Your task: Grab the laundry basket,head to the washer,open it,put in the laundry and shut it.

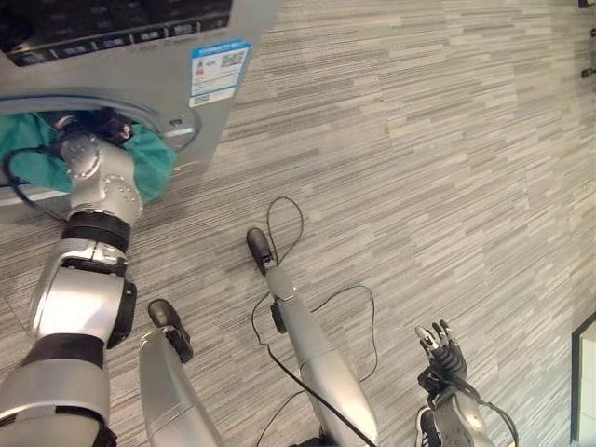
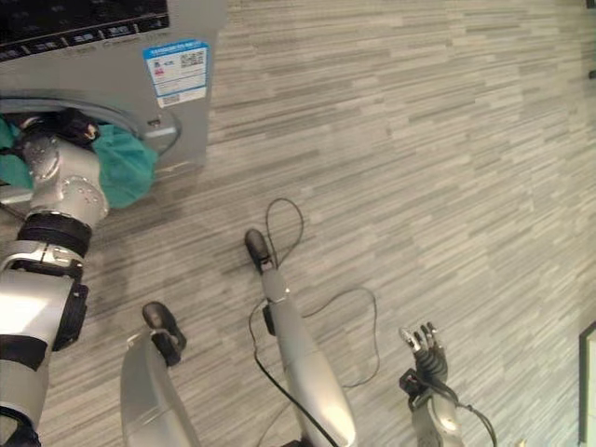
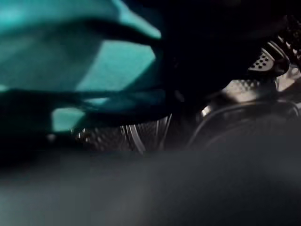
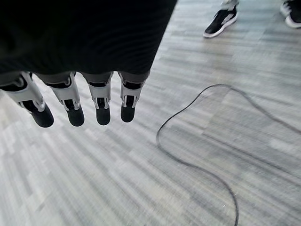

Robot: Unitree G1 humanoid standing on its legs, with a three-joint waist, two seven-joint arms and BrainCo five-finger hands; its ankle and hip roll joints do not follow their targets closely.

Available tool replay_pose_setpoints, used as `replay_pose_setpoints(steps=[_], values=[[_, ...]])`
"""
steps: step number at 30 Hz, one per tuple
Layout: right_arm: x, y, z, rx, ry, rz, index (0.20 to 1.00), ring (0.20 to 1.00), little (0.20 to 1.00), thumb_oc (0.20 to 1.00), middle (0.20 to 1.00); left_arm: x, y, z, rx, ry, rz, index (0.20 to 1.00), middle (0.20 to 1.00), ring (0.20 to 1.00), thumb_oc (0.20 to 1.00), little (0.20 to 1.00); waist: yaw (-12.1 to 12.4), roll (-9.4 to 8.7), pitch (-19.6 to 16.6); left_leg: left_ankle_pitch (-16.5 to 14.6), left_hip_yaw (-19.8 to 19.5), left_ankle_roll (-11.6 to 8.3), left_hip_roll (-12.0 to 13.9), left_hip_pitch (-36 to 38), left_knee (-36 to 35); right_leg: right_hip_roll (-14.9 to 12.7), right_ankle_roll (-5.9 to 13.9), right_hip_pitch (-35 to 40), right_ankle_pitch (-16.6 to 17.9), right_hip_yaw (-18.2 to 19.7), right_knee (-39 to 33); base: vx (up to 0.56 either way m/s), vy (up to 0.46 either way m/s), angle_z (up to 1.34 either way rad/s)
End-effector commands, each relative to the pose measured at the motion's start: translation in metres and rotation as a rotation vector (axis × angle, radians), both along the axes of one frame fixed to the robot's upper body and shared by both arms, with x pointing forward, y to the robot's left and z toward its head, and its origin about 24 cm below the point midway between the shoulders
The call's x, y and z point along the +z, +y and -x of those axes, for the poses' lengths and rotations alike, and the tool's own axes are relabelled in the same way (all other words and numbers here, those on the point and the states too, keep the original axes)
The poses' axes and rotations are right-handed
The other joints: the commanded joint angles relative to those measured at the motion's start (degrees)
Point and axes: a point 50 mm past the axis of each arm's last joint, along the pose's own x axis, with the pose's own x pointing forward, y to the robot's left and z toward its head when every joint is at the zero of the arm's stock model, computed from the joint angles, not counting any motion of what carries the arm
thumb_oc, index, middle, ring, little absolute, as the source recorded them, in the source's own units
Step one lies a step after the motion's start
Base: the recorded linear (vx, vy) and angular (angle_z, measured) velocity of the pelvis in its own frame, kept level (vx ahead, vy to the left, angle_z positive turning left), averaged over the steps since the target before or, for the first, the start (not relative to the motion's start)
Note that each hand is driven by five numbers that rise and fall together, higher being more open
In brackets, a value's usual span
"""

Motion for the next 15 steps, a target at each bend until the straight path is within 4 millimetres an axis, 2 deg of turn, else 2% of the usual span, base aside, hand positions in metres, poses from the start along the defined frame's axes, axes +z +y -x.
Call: replay_pose_setpoints(steps=[1, 6, 9, 13, 14, 15], values=[[0.023, -0.031, -0.005, -0.069, -0.103, 0.084, 1.0, 1.0, 1.0, 1.0, 1.0, 0.071, 0.068, 0.054, 0.229, -0.14, -0.017, 0.2, 0.2, 0.2, 0.2, 0.2, -1.06, 1.6, -0.65, -8.66, 4.56, 4.66, -3.67, 8.9, 2.52, 0.46, -2.07, 4.25, -0.65, -2.58, -1.63, -0.01, -0.007, -0.22], [0.021, -0.027, -0.004, -0.056, -0.094, 0.093, 1.0, 1.0, 1.0, 1.0, 1.0, 0.056, 0.075, 0.051, 0.266, -0.035, -0.031, 0.2, 0.2, 0.2, 0.2, 0.2, -1.0, 2.04, 0.06, -8.81, 4.08, 5.03, -3.88, 7.25, 3.14, 0.36, -2.12, 3.12, -0.19, -2.85, -1.95, -0.01, 0.024, 0.13], [0.025, -0.022, -0.008, -0.023, -0.115, 0.094, 1.0, 1.0, 1.0, 1.0, 1.0, 0.037, 0.08, 0.049, 0.274, 0.011, 0.013, 0.2, 0.2, 0.2, 0.2, 0.2, -0.86, 2.35, 0.62, -8.74, 4.01, 5.12, -4.27, 6.47, 3.15, 0.12, -2.05, 2.26, 0.42, -2.31, -2.48, -0.01, 0.048, -0.05], [0.026, -0.025, -0.006, -0.015, -0.117, 0.11, 1.0, 1.0, 1.0, 1.0, 1.0, 0.047, 0.081, 0.052, 0.279, -0.034, 0.028, 0.2, 0.2, 0.2, 0.2, 0.2, -1.39, 2.64, 0.18, -8.46, 4.0, 5.11, -4.84, 5.6, 2.58, -0.31, -2.03, 1.71, 1.34, -2.12, -4.06, -0.01, 0.034, 0.07], [0.028, -0.027, -0.008, -0.022, -0.121, 0.116, 1.0, 1.0, 1.0, 1.0, 1.0, 0.063, 0.074, 0.053, 0.265, -0.092, 0.013, 0.2, 0.2, 0.2, 0.2, 0.2, -1.47, 2.84, -0.06, -8.4, 4.24, 5.07, -4.92, 5.58, 2.25, -0.38, -2.01, 1.76, 1.65, -1.95, -4.66, -0.01, 0.031, 0.08], [0.028, -0.027, -0.008, -0.023, -0.122, 0.115, 1.0, 1.0, 1.0, 1.0, 1.0, 0.063, 0.074, 0.053, 0.265, -0.092, 0.013, 0.2, 0.2, 0.2, 0.2, 0.2, -1.45, 2.81, -0.05, -8.39, 4.24, 5.07, -4.92, 5.58, 2.25, -0.38, -2.01, 1.76, 1.65, -1.94, -4.66, -0.01, 0.039, 0.06]])
